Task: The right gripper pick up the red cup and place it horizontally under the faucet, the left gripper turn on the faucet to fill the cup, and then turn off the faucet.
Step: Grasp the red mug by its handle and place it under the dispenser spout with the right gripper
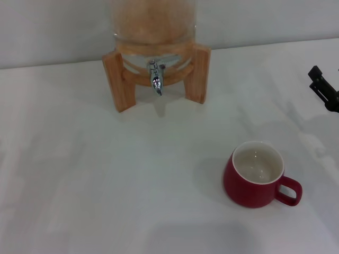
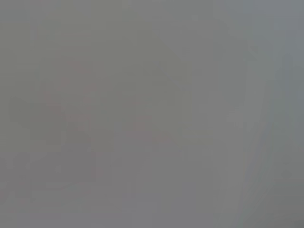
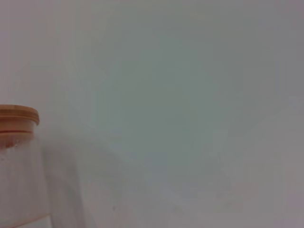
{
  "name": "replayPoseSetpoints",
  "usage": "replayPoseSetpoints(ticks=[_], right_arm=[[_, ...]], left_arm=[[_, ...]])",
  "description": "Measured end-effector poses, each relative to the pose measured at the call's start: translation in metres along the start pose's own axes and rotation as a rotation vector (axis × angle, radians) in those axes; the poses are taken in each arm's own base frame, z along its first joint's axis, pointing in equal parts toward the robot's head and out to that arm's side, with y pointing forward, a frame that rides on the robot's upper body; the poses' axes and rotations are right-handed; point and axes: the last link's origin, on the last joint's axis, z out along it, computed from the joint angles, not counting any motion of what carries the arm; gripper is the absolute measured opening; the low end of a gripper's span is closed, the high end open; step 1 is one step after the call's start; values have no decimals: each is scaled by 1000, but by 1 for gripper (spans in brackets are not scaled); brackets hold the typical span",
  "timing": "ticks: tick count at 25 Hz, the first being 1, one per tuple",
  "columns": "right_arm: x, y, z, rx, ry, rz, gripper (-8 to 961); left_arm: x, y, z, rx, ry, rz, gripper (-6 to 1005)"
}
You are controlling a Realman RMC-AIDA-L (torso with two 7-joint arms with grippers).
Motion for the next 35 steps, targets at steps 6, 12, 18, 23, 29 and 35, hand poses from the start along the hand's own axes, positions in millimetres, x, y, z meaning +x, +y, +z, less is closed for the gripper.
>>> replayPoseSetpoints(ticks=[6, 12, 18, 23, 29, 35], right_arm=[[1, 2, 0, -4, 3, 3, 856], [1, 2, 0, -5, 3, 5, 856], [2, 3, 0, -11, 6, 4, 855], [2, 2, -4, -9, 11, 2, 855], [5, 1, -10, -13, 27, -3, 855], [8, -1, -24, -17, 45, -14, 855]], left_arm=[[0, 0, 0, -4, -1, 2, 875], [0, 0, 0, -6, 1, 2, 876], [0, 1, 1, -9, 0, 2, 875], [0, 1, 1, -9, -3, 2, 875], [-1, 3, 0, -22, -10, 2, 875], [-2, 1, -2, -17, -19, 4, 875]])
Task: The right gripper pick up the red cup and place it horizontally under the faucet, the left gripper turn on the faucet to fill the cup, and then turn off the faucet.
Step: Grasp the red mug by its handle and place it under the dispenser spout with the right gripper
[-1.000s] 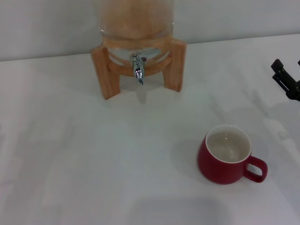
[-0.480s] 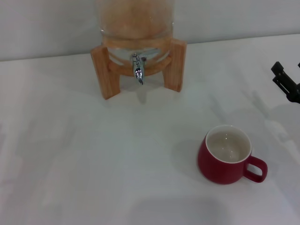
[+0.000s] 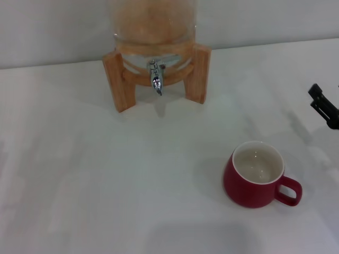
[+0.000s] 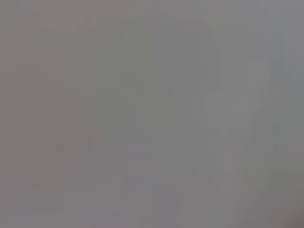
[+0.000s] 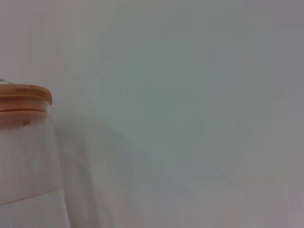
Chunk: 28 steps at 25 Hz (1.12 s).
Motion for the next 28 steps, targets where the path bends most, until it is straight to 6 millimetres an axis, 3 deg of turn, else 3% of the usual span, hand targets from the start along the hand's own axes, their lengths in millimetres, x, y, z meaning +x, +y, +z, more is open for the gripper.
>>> replayPoseSetpoints(ticks=[13, 28], right_arm=[[3, -3, -33, -3, 14, -11, 855], [7, 0, -48, -28, 45, -12, 854]], left_arm=[[-3, 2, -5, -14, -19, 6, 875], [-4, 3, -10, -24, -31, 22, 875]])
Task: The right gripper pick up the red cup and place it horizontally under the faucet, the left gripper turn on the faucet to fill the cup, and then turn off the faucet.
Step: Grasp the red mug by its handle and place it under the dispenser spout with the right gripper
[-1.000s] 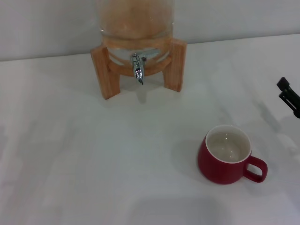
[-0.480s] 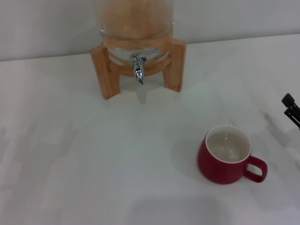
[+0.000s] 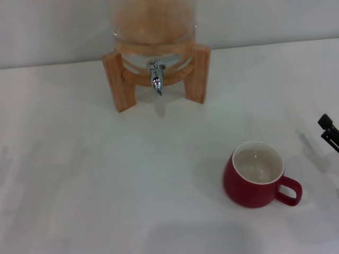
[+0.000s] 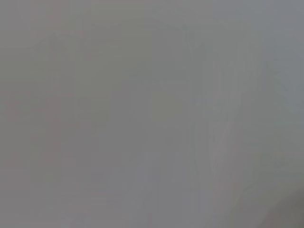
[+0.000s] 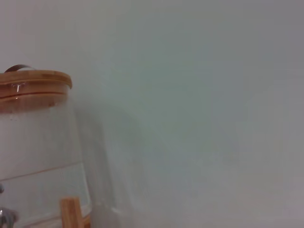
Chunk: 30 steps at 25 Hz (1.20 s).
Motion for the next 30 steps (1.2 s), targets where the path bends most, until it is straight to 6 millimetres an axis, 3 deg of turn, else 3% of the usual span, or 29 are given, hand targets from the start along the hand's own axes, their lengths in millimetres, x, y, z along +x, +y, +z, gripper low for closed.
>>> replayPoseSetpoints(ticks=[15, 30], right_arm=[[1, -3, -30, -10, 21, -24, 854], [9, 8, -47, -93, 87, -30, 853]], left_arm=[[2, 4, -3, -21, 14, 4, 875], [1, 5, -5, -27, 8, 48, 875]])
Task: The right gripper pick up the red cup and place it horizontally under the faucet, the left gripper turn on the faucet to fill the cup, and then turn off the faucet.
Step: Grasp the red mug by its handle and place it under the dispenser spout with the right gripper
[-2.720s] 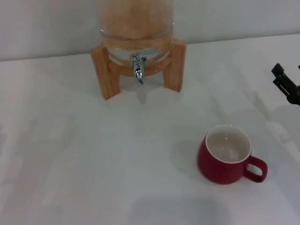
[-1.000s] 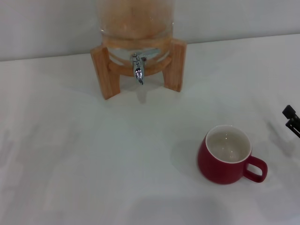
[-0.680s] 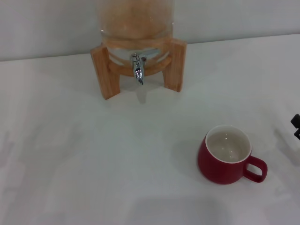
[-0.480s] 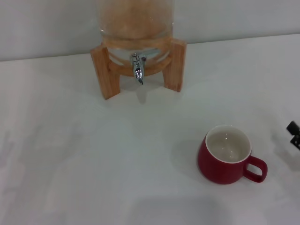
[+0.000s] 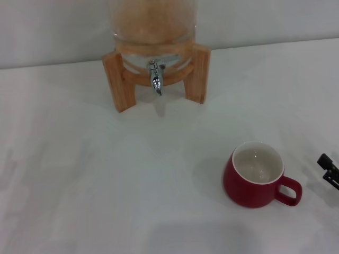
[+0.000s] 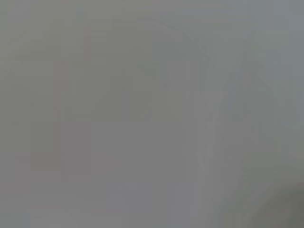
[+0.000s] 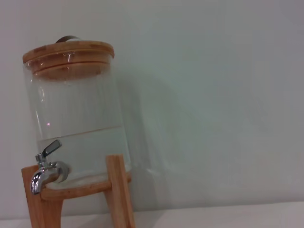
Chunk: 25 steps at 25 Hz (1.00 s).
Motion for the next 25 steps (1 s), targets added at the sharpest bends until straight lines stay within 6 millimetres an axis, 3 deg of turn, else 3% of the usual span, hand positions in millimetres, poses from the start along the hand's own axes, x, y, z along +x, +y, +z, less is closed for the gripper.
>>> replayPoseSetpoints(ticks=[25], right_arm=[[3, 15, -23, -152, 54, -17, 853]], left_arm=[[0, 2, 1, -3, 4, -4, 875]])
